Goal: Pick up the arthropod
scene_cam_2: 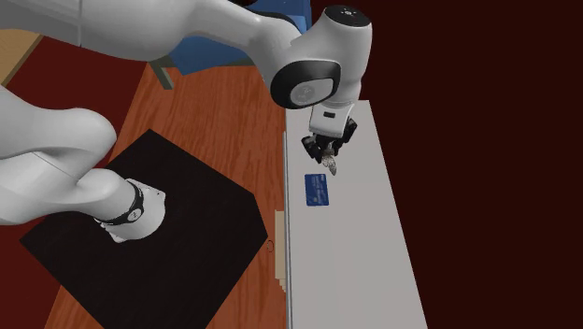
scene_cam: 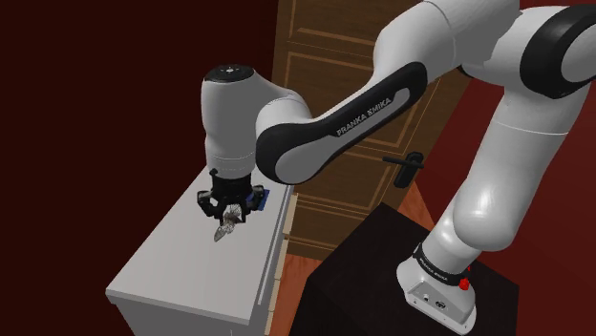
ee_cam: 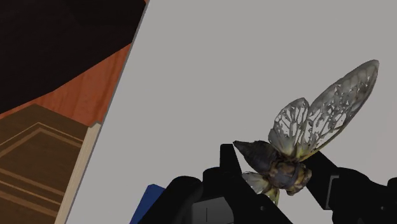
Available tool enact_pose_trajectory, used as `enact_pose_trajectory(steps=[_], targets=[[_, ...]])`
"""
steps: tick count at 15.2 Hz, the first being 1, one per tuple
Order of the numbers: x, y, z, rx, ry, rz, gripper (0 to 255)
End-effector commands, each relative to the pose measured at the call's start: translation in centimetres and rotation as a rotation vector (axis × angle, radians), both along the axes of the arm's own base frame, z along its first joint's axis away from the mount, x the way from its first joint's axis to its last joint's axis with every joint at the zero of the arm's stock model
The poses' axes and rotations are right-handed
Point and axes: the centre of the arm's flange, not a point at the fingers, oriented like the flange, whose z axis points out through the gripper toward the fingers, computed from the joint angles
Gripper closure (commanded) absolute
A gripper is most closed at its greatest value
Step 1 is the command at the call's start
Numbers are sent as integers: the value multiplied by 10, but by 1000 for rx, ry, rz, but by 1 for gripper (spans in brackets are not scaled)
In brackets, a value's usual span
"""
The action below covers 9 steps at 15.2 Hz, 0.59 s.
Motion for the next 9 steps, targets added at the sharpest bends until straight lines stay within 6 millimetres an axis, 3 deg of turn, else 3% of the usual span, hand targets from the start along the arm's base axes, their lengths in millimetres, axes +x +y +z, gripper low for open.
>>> enact_pose_trajectory(steps=[1,5,9], targets=[[1,-3,-2,-8,8,-3,255],[-2,-2,-6,-9,8,-3,255],[-2,-2,15,-9,8,-3,255]])
